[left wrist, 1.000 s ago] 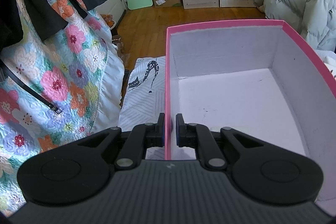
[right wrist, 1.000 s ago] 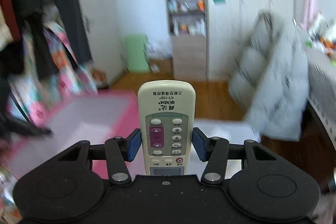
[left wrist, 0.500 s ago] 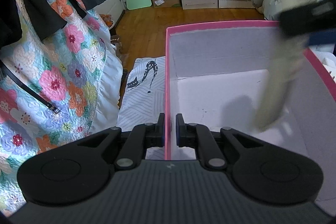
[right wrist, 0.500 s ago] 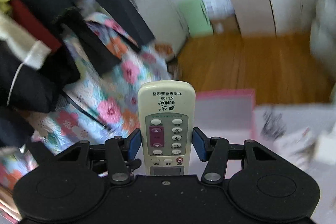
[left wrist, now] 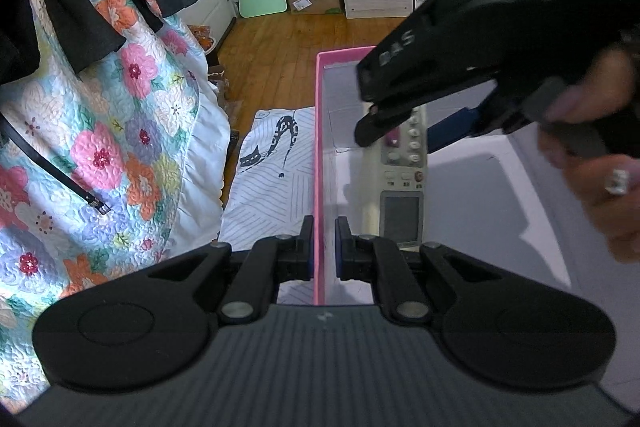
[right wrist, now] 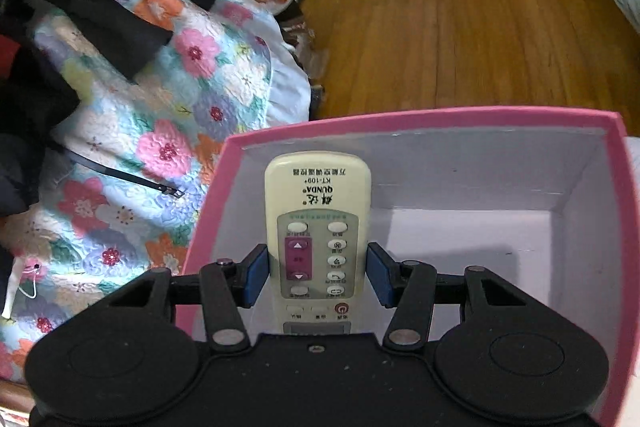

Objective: Organize rigid objects
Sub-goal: 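Carry the cream remote into the pink box and release it, then grasp the cream rectangular block with the right gripper and lift it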

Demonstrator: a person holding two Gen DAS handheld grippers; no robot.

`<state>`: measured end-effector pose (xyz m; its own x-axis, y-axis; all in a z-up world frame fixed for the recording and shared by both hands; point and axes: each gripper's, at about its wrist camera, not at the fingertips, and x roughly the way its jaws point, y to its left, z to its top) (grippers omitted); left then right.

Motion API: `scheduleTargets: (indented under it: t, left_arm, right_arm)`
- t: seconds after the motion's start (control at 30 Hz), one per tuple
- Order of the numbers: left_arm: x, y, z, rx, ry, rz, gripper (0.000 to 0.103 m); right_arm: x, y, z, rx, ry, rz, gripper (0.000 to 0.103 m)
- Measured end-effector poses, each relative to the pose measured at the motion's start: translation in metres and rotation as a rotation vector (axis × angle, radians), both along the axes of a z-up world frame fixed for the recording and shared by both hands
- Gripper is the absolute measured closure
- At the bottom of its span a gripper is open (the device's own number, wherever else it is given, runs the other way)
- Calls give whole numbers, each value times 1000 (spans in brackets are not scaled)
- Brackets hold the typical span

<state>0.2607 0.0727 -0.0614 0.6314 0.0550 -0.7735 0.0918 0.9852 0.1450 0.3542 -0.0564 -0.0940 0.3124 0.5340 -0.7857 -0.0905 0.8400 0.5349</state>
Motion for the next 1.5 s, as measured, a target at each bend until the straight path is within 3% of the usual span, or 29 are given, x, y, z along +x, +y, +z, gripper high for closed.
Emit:
scheduleTargets:
  t: [0.13,0.23,0.43,0.53,0.57,0.67,0.9,1.17,1.3,1.5]
  left_arm:
    - [-1,-1,0,2,0,1,95]
    - [-1,-1,0,1,0,1,95]
    - [-1,-3,0,9,0,1,95]
    - [0,-2,0,7,4,6,95]
    - [0,-3,0,9,5,6,95]
    - [1,-5,-1,27,14,4,95]
    - [4,-7,-2,48,41,12,95]
    - [11,-7,1,45,82,31,95]
    - [16,-8,9,38,46,55,95]
    - [13,-12,8,39,-2,85,95]
  right_arm:
    - [3,-1,-11,24,56,-5,44]
    - [-3,-10,-7,42,37,-12,44]
    - [-39,-46,46,17,-137,1,40]
    - [-76,-75,76,47,-313,-24,38]
    - [-89,-85,83,78,-378,-40,29]
    - [-123,-115,98,93,-480,-61,26]
    - [-178,-165,91,-13,-451,-41,31]
    - [-220,-204,31,-138,-305,-152,31]
    - [-226,-206,13,-199,-285,-155,31]
    - [-218,-181,2,-191,-289,-92,31]
